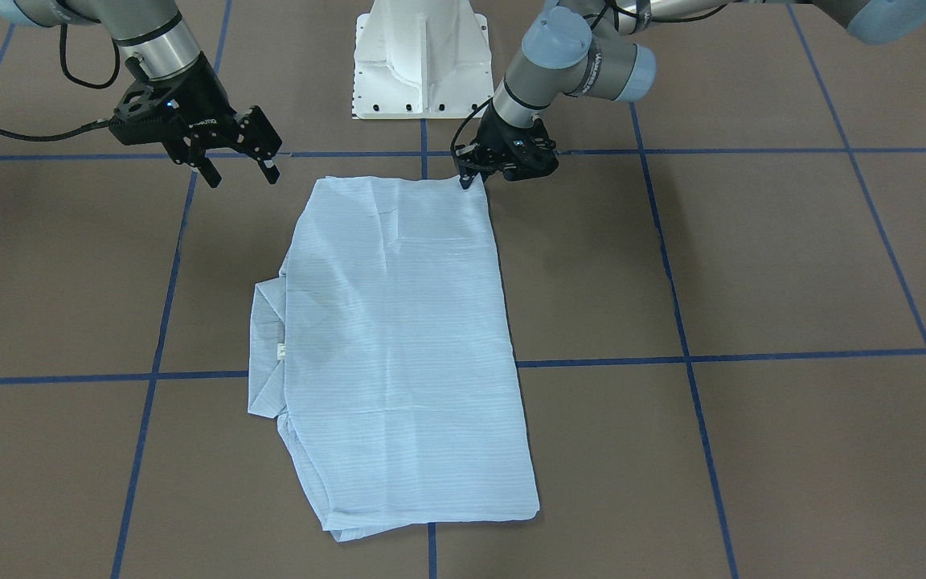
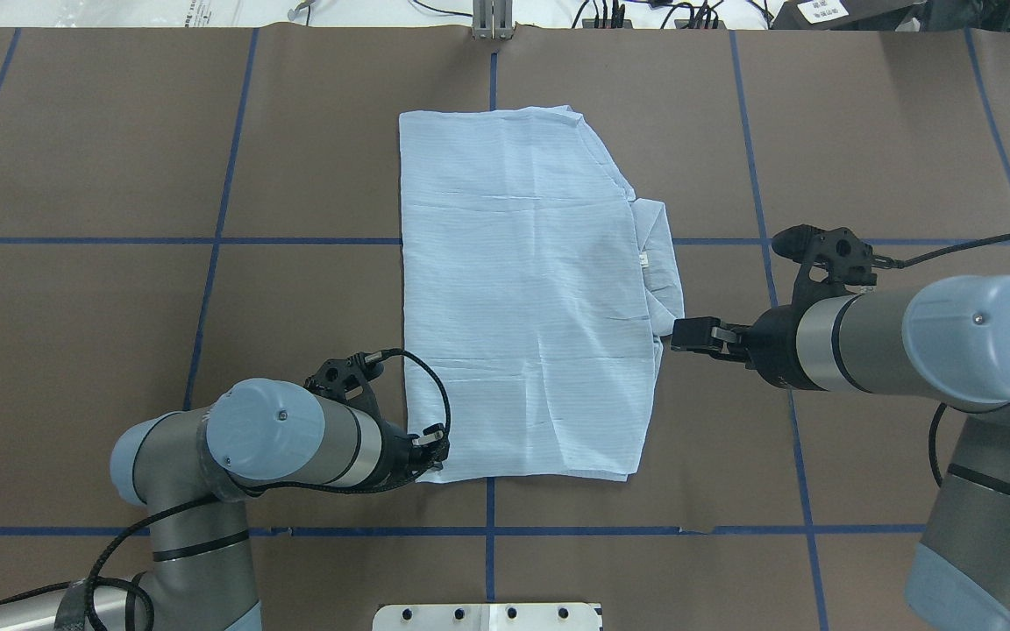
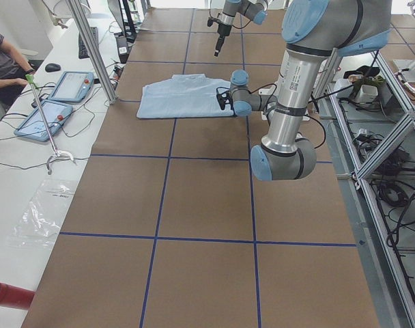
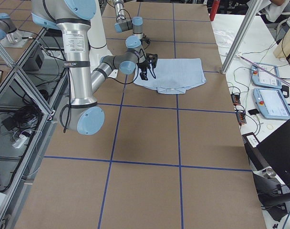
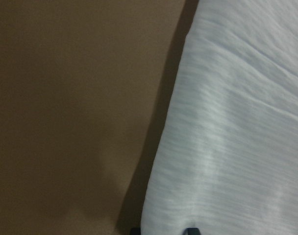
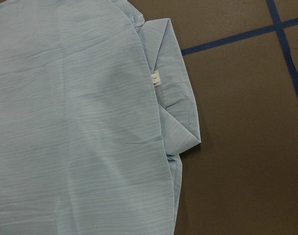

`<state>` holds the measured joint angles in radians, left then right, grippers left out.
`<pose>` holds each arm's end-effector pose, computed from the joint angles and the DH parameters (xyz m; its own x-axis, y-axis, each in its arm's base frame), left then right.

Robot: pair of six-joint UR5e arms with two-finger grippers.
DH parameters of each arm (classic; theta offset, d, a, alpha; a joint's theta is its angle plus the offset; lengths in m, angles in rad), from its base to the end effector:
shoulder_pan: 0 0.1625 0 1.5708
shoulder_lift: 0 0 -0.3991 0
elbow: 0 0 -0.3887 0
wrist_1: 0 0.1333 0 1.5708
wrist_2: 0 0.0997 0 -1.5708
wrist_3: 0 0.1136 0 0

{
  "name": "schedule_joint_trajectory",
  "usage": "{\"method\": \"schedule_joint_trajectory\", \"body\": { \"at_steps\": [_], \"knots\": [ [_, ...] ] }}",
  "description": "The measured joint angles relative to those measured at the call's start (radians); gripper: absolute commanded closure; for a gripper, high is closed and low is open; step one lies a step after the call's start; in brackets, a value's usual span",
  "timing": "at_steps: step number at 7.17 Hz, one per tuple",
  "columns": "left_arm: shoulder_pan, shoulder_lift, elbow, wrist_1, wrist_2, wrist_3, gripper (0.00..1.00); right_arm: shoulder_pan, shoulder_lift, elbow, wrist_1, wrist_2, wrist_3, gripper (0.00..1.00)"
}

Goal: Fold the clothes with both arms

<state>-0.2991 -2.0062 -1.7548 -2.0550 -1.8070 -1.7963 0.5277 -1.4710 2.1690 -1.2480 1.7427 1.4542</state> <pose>0.5690 -0.2871 0.2594 0.4001 -0.3508 -0.8467 0.1809 0.9359 -0.3024 -0.3618 -0.3426 0.2833 0.4916 0.1538 0.8571 -0.3151 0.9490 0.0104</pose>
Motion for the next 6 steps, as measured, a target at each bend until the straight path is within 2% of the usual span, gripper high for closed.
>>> {"method": "schedule_joint_trajectory", "body": {
  "at_steps": [4, 6],
  "knots": [
    [0.000, -0.007, -0.029, 0.015, 0.000, 0.000, 1.00, -0.015, -0.005, -0.004, -0.002, 0.000, 0.011, 0.00],
    [0.000, -0.010, -0.077, 0.063, -0.001, 0.000, 1.00, -0.103, 0.000, -0.012, -0.008, -0.062, 0.114, 0.00]
  ]
}}
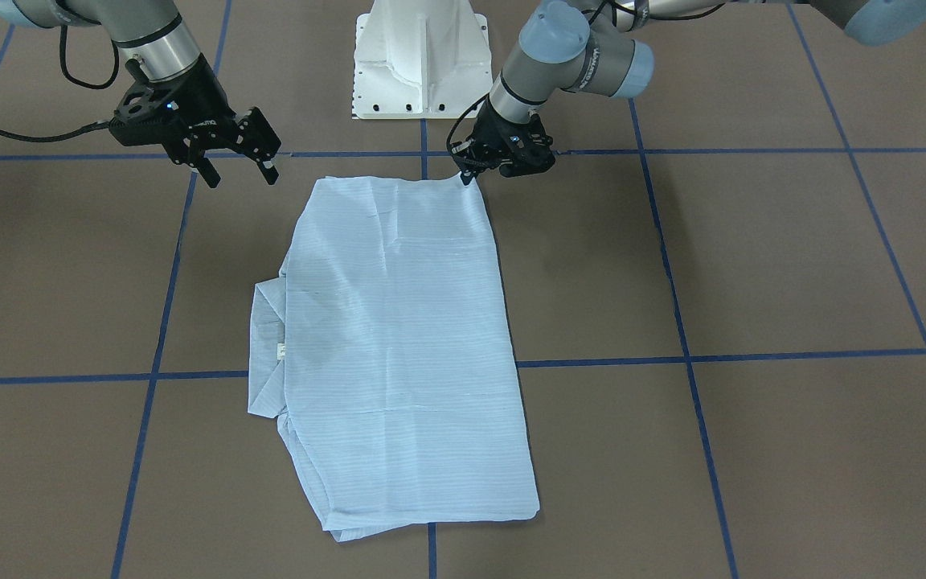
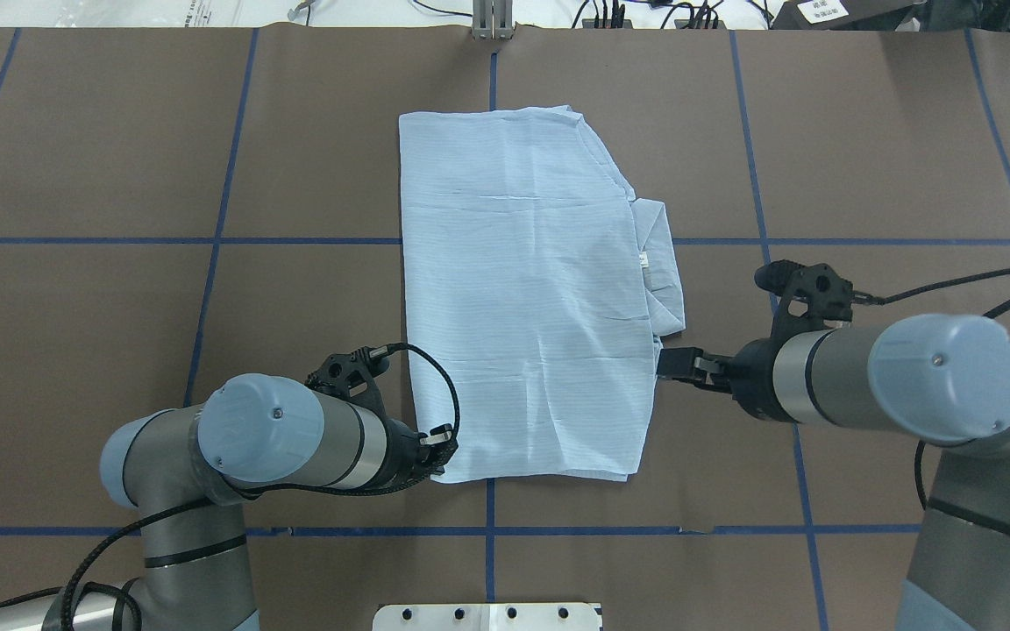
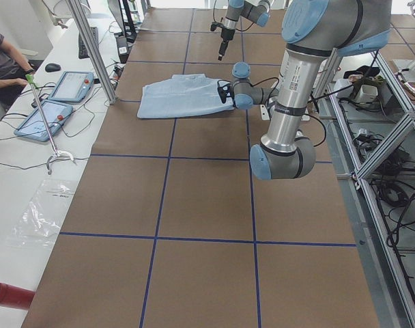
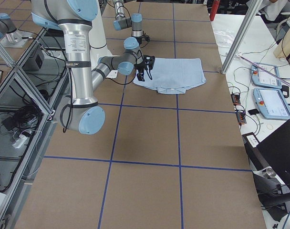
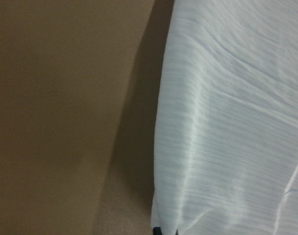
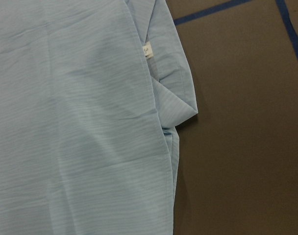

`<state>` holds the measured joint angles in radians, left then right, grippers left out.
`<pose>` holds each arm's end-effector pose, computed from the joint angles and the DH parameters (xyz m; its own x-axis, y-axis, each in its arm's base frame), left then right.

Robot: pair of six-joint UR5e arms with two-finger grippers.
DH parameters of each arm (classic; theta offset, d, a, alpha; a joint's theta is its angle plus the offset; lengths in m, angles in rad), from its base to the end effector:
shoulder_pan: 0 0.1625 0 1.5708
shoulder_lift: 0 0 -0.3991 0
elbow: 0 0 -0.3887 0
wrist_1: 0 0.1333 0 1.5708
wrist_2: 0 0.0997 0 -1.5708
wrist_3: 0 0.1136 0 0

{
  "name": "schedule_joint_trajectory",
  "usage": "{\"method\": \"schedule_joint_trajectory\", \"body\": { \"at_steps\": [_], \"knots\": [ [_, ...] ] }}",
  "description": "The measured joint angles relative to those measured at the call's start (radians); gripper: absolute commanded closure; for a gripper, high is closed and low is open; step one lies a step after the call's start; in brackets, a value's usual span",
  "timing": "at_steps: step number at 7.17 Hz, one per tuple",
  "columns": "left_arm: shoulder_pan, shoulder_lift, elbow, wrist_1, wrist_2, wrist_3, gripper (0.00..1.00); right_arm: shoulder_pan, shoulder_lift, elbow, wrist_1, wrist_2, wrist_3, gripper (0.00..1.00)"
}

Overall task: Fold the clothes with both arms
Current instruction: 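Release the side edge with the right gripper and move it to the near corner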

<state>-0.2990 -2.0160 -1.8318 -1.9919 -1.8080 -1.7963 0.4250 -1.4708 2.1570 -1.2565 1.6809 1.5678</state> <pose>0.5516 -0.2816 0.2278 0.3810 -0.3449 -0.8578 0.1731 0.9380 -0.3002 -0.3961 -0.3119 0.2904 0.4928 0.2198 0.8419 -0.3241 0.9443 -0.0568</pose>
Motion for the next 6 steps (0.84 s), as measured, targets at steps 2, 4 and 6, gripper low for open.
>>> {"method": "schedule_joint_trajectory", "body": {
  "at_steps": [2, 4, 6],
  "knots": [
    [0.001, -0.001, -0.014, 0.017, -0.001, 0.000, 1.00, -0.106, 0.011, -0.033, -0.006, -0.082, 0.150, 0.00],
    [0.001, -0.002, -0.016, 0.019, -0.001, 0.001, 1.00, -0.151, 0.084, -0.072, -0.127, -0.100, 0.272, 0.00],
    [0.001, -0.001, -0.016, 0.019, -0.001, 0.003, 1.00, -0.167, 0.272, -0.148, -0.360, -0.094, 0.357, 0.00]
  ]
}}
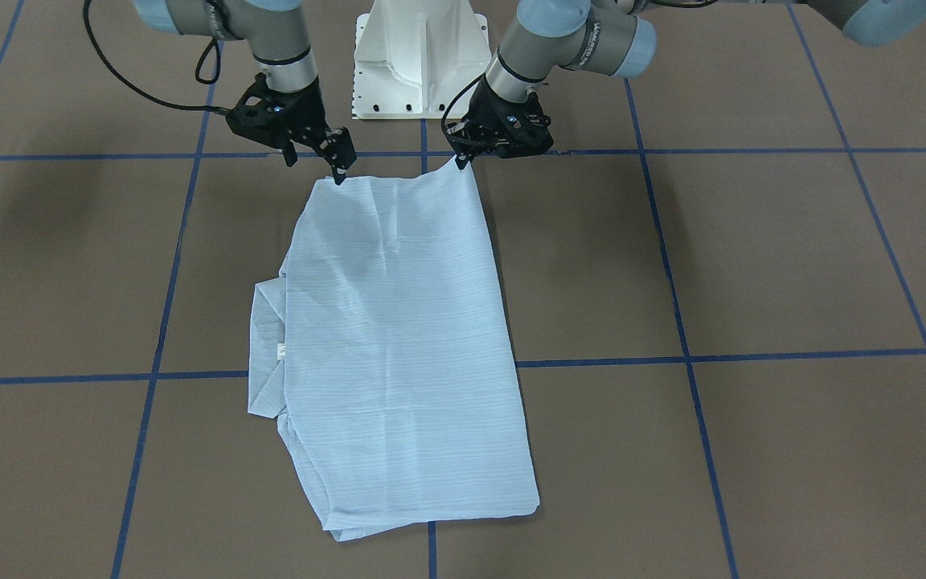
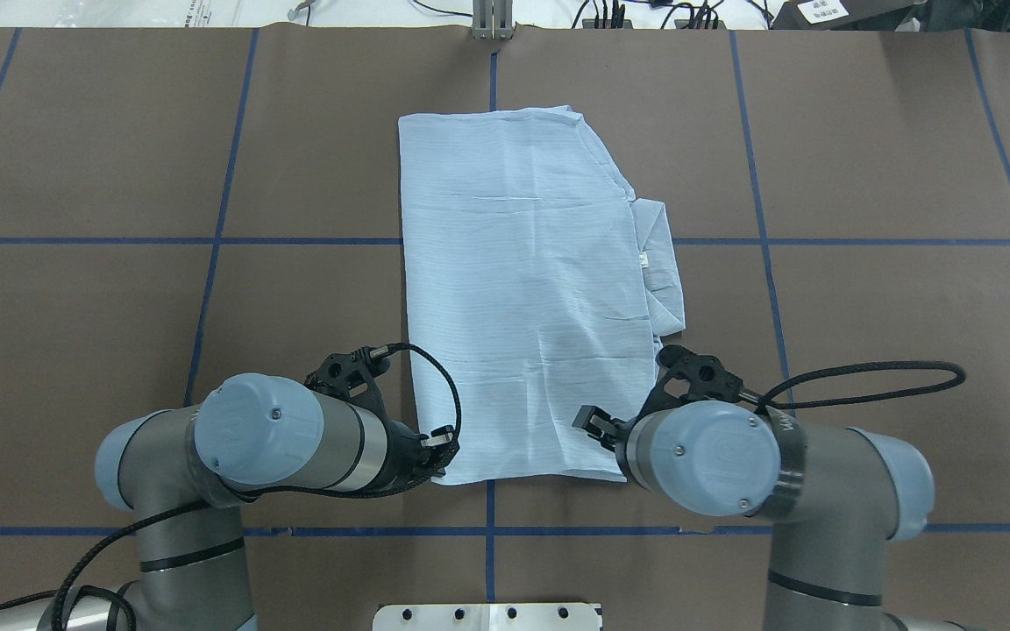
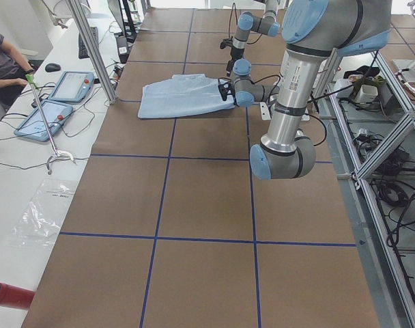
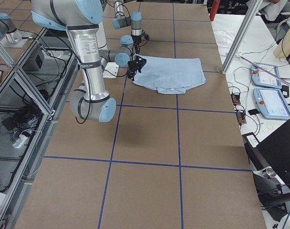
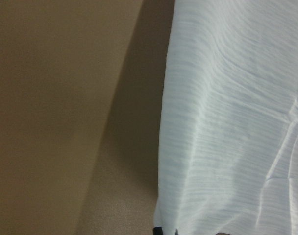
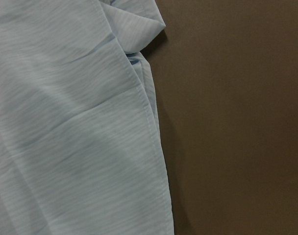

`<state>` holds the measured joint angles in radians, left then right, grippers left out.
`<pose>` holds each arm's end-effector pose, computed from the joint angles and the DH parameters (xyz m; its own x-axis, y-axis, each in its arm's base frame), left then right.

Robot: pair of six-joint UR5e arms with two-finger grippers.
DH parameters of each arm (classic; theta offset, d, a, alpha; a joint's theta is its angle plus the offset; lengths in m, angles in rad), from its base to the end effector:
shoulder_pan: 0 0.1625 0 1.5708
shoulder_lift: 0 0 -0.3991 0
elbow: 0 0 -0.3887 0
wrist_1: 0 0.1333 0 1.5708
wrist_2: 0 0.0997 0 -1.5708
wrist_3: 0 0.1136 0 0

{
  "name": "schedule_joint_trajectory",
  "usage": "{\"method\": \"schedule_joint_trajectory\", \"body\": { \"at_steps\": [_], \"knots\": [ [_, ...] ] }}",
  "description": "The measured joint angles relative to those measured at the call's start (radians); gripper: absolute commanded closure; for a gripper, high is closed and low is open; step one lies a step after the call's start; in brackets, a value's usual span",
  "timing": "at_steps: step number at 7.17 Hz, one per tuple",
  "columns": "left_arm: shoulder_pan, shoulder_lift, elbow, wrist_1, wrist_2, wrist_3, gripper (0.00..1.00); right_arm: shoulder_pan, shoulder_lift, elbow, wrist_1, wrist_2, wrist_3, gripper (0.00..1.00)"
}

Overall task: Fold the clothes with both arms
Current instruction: 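Release the side edge with the right gripper and move it to the near corner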

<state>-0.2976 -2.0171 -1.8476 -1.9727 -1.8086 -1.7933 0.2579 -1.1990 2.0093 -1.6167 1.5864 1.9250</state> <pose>0.5484 -0.2796 0.2229 0.3840 -0.3421 -0.8576 0.1707 0.9391 -0.2982 -0.5113 -0.2709 0.2657 0.5698 0.5089 0.6452 -0.4715 0.8455 -0.2506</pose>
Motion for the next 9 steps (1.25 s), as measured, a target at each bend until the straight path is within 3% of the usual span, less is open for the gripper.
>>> {"method": "schedule_joint_trajectory", "body": {
  "at_steps": [2, 9],
  "knots": [
    [0.000, 0.001, 0.003, 0.000, 0.000, 0.005, 1.00, -0.008, 0.053, -0.057, -0.021, 0.003, 0.050, 0.00],
    [0.000, 0.001, 0.009, -0.002, 0.002, 0.006, 1.00, -0.005, 0.049, -0.123, 0.003, 0.081, 0.134, 0.00]
  ]
}}
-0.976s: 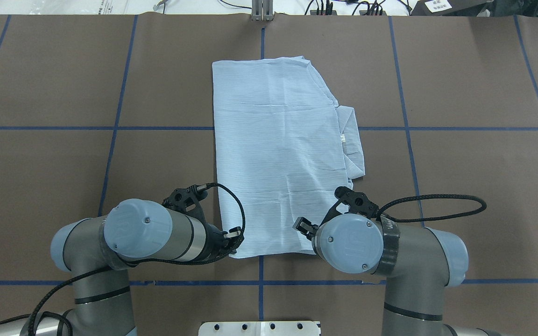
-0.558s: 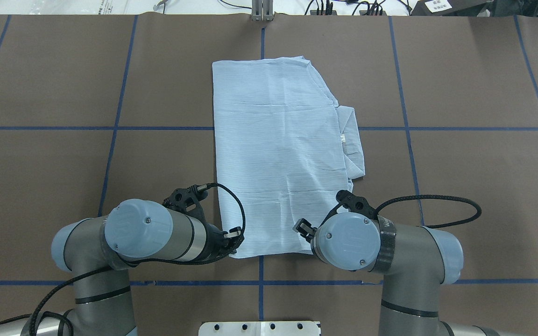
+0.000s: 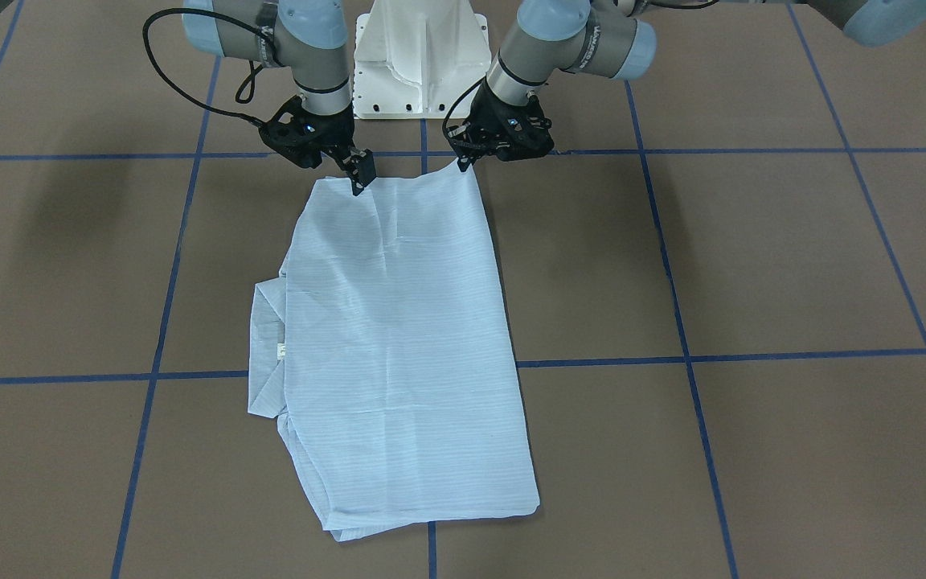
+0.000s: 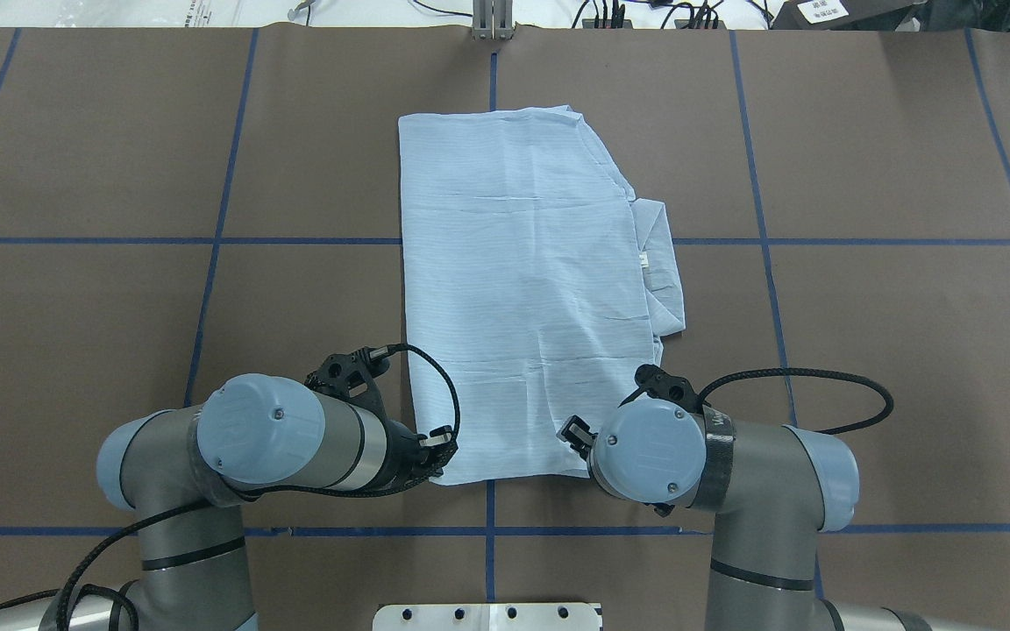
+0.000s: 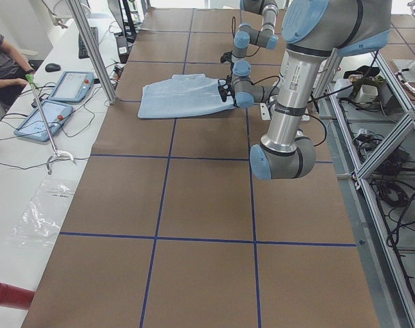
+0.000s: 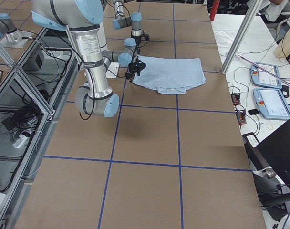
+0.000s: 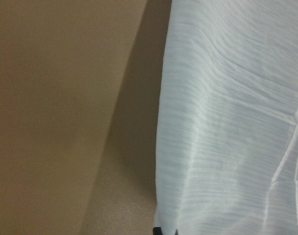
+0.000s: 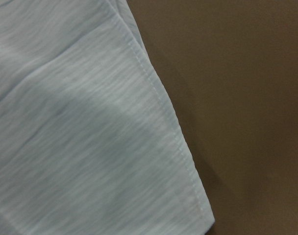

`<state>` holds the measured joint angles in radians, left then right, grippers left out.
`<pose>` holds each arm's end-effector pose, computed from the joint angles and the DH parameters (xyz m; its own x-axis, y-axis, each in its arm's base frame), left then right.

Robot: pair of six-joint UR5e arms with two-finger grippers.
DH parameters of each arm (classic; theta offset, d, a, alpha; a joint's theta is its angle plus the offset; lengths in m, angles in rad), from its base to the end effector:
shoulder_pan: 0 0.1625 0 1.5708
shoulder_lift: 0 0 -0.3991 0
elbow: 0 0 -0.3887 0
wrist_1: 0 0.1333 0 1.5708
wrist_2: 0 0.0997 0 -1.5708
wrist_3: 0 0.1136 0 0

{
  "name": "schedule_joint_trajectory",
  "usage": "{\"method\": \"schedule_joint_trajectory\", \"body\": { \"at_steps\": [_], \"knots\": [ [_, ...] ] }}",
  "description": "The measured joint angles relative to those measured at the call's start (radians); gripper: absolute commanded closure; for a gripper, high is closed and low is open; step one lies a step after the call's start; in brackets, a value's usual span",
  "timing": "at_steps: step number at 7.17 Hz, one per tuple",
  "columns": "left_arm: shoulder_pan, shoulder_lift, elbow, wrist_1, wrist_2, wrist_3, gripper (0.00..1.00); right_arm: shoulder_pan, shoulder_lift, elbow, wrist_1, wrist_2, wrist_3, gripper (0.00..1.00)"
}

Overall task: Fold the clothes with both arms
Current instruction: 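Grasp the near edge with both grippers and lift it toward the robot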

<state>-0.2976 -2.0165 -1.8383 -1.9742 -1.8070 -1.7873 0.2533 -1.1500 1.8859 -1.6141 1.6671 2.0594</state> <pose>0.5509 -0.2806 0.2272 0.3916 -0.3386 -0.8556 0.1722 0.9404 -0.2933 -0.5503 -0.2688 0.2892 0.5687 0.6298 0.5291 -0.5175 0.7739 -0.3651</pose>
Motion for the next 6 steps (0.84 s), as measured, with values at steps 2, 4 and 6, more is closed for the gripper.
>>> {"method": "schedule_joint_trajectory", "body": {
  "at_steps": [2, 4, 6],
  "knots": [
    [0.000, -0.001, 0.001, 0.000, 0.000, 0.000, 1.00, 0.000, 0.000, -0.020, 0.000, 0.001, 0.002, 0.00],
    [0.000, -0.001, 0.003, 0.000, 0.001, 0.000, 1.00, 0.000, 0.001, -0.030, 0.000, 0.002, 0.003, 0.08],
    [0.000, -0.001, 0.003, 0.000, 0.001, 0.000, 1.00, -0.001, 0.002, -0.030, 0.000, 0.002, 0.004, 0.71]
  ]
}}
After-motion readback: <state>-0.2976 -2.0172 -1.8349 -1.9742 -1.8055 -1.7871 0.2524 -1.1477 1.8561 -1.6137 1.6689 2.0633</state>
